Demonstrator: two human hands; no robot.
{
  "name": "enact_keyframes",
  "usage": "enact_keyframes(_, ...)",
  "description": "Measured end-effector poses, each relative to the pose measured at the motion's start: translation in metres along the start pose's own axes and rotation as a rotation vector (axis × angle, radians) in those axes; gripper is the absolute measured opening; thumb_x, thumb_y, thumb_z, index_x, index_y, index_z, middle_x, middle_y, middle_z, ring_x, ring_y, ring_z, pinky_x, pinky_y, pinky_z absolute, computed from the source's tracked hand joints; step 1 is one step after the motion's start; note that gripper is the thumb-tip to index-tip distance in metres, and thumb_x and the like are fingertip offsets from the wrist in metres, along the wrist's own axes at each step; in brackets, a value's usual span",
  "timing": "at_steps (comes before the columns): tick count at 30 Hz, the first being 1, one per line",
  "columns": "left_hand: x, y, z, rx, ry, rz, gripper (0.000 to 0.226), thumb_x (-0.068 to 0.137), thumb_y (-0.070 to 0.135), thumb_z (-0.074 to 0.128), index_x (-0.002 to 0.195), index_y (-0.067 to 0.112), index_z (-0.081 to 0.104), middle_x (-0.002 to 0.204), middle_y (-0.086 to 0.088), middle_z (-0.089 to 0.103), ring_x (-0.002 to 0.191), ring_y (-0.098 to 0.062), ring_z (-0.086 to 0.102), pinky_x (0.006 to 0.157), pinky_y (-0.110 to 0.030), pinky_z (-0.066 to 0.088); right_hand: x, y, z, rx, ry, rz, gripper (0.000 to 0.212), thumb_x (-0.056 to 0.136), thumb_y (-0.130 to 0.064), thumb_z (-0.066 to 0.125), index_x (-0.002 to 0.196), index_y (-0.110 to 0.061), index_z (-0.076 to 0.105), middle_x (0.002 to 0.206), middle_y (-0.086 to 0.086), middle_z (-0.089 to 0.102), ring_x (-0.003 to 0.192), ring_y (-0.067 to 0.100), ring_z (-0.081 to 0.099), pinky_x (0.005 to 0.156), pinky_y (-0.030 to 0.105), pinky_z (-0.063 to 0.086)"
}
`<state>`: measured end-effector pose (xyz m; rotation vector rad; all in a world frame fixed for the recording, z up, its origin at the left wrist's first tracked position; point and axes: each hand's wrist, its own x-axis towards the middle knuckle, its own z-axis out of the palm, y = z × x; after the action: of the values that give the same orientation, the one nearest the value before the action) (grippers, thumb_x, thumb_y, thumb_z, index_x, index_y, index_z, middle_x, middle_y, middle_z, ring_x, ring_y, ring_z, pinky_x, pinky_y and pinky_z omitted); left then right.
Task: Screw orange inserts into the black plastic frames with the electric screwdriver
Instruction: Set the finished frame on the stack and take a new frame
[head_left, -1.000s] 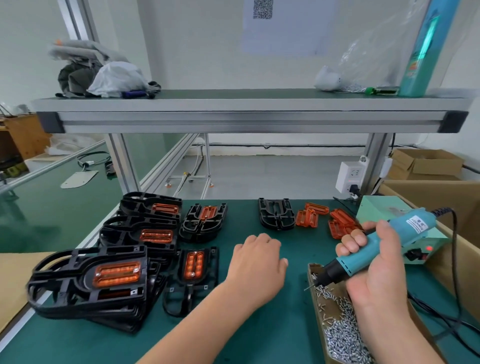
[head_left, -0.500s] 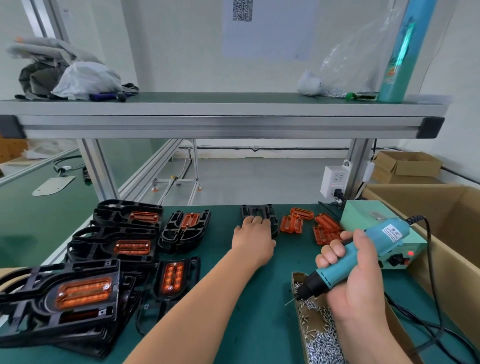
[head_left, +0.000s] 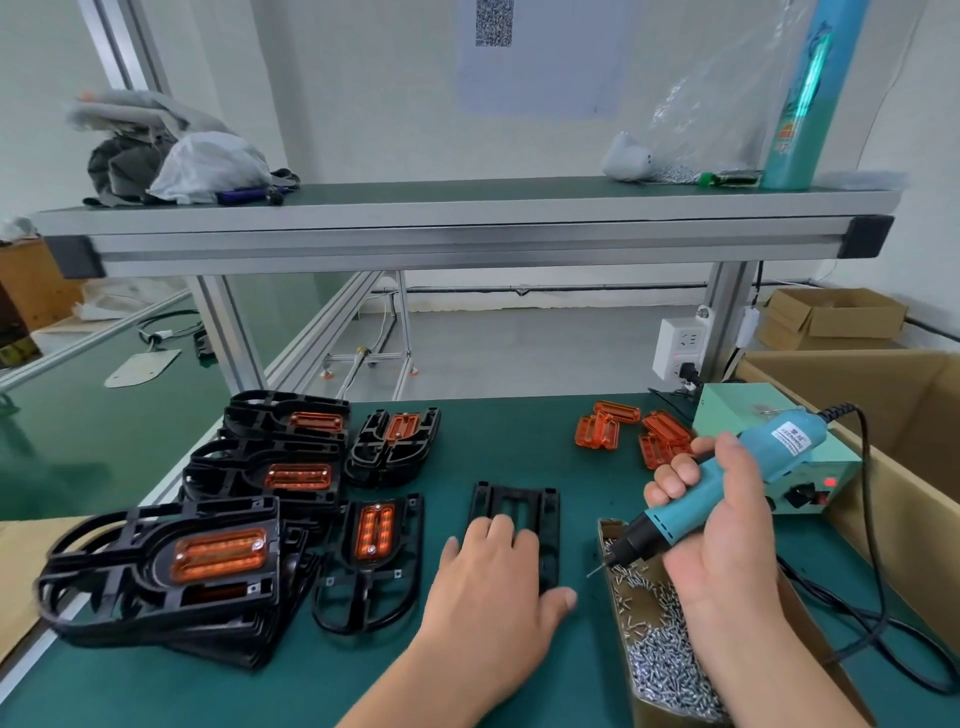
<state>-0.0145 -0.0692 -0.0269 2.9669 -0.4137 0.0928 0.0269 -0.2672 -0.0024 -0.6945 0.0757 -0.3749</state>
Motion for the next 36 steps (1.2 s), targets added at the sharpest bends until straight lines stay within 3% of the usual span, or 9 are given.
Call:
enact_keyframes(6, -0.063, -0.005, -0.009, 0.018, -0.025, 0.056, 0.049, 0.090, 0.051, 0.043, 0.134, 0.030, 0.048, 0.135, 0.010, 0.040, 0.145, -0.011, 0.028, 0.129, -0.051, 0.001, -0.002, -0.002, 0.000, -0.003, -0.003, -0.019, 0.018, 0.105, -0.030, 0.059, 0.090, -0.019, 0.058, 0.070, -0.003, 0.048, 0.058, 0.011, 0.047, 0.055, 0.024, 0.047)
enact_keyframes(10, -0.088, -0.011, -0.013, 0.014, 0.011, 0.121, 0.023, 0.064, 0.049, 0.078, 0.078, 0.033, 0.069, 0.097, 0.015, 0.066, 0.113, 0.000, 0.068, 0.107, -0.044, 0.052, -0.002, -0.002, 0.000, -0.002, 0.004, -0.016, 0.020, 0.104, -0.031, 0.060, 0.088, -0.019, 0.059, 0.069, -0.003, 0.048, 0.058, 0.012, 0.046, 0.055, 0.024, 0.046)
enact_keyframes(14, -0.098, -0.014, -0.004, -0.063, 0.173, 0.143, 0.044, 0.042, 0.032, 0.103, 0.062, 0.028, 0.065, 0.092, 0.010, 0.071, 0.103, -0.010, 0.075, 0.097, -0.040, 0.059, -0.001, -0.002, -0.002, 0.004, 0.008, -0.015, 0.020, 0.104, -0.031, 0.060, 0.089, -0.019, 0.059, 0.070, -0.003, 0.048, 0.059, 0.012, 0.046, 0.056, 0.024, 0.046)
enact_keyframes(16, -0.099, -0.018, -0.012, -0.086, 0.037, 0.156, 0.041, 0.049, 0.042, 0.099, 0.070, 0.033, 0.065, 0.111, 0.015, 0.070, 0.115, -0.003, 0.069, 0.100, -0.038, 0.057, 0.000, -0.002, -0.003, 0.005, 0.008, -0.012, 0.019, 0.104, -0.031, 0.060, 0.089, -0.019, 0.059, 0.070, -0.003, 0.047, 0.059, 0.012, 0.046, 0.056, 0.024, 0.046)
enact_keyframes(19, -0.100, -0.023, -0.011, -0.170, 0.142, 0.203, 0.020, 0.093, 0.051, 0.063, 0.102, 0.042, 0.048, 0.148, 0.031, 0.033, 0.148, 0.014, 0.021, 0.127, -0.027, 0.020, 0.000, -0.003, -0.003, 0.012, 0.008, -0.013, 0.019, 0.105, -0.031, 0.059, 0.090, -0.019, 0.058, 0.070, -0.003, 0.048, 0.058, 0.011, 0.046, 0.055, 0.024, 0.046)
enact_keyframes(23, -0.107, -0.025, -0.003, -0.185, 0.134, 0.186, 0.014, 0.074, 0.035, 0.067, 0.064, 0.028, 0.059, 0.104, 0.016, 0.071, 0.109, -0.005, 0.072, 0.086, -0.043, 0.063, 0.000, -0.002, -0.003, 0.014, 0.005, -0.014, 0.020, 0.106, -0.031, 0.058, 0.089, -0.019, 0.058, 0.070, -0.003, 0.048, 0.058, 0.012, 0.046, 0.055, 0.024, 0.046)
enact_keyframes(31, -0.087, -0.028, -0.039, -0.004, 0.000, 0.220, 0.024, 0.078, 0.067, 0.051, 0.092, 0.054, 0.064, 0.111, 0.029, 0.060, 0.108, 0.010, 0.063, 0.092, -0.026, 0.059, -0.001, 0.000, -0.004, 0.024, 0.027, 0.002, 0.022, 0.106, -0.031, 0.059, 0.088, -0.018, 0.058, 0.069, -0.002, 0.048, 0.058, 0.012, 0.046, 0.054, 0.024, 0.046)
enact_keyframes(33, -0.072, -0.026, -0.043, -0.112, 0.006, 0.252, 0.047, 0.087, 0.074, 0.033, 0.117, 0.050, 0.060, 0.128, 0.032, 0.047, 0.124, 0.012, 0.044, 0.112, -0.020, 0.037, 0.000, 0.001, -0.005, 0.028, 0.034, 0.001, 0.022, 0.106, -0.031, 0.058, 0.088, -0.018, 0.058, 0.068, -0.002, 0.047, 0.057, 0.012, 0.046, 0.053, 0.024, 0.046)
enact_keyframes(36, -0.047, -0.022, -0.039, -0.228, 0.084, 0.211, 0.034, 0.102, 0.057, 0.040, 0.123, 0.038, 0.058, 0.124, 0.024, 0.053, 0.120, 0.003, 0.044, 0.104, -0.021, 0.037, 0.002, 0.002, -0.005, 0.031, 0.036, 0.008, 0.023, 0.106, -0.032, 0.059, 0.088, -0.018, 0.058, 0.068, -0.002, 0.048, 0.055, 0.011, 0.046, 0.052, 0.024, 0.046)
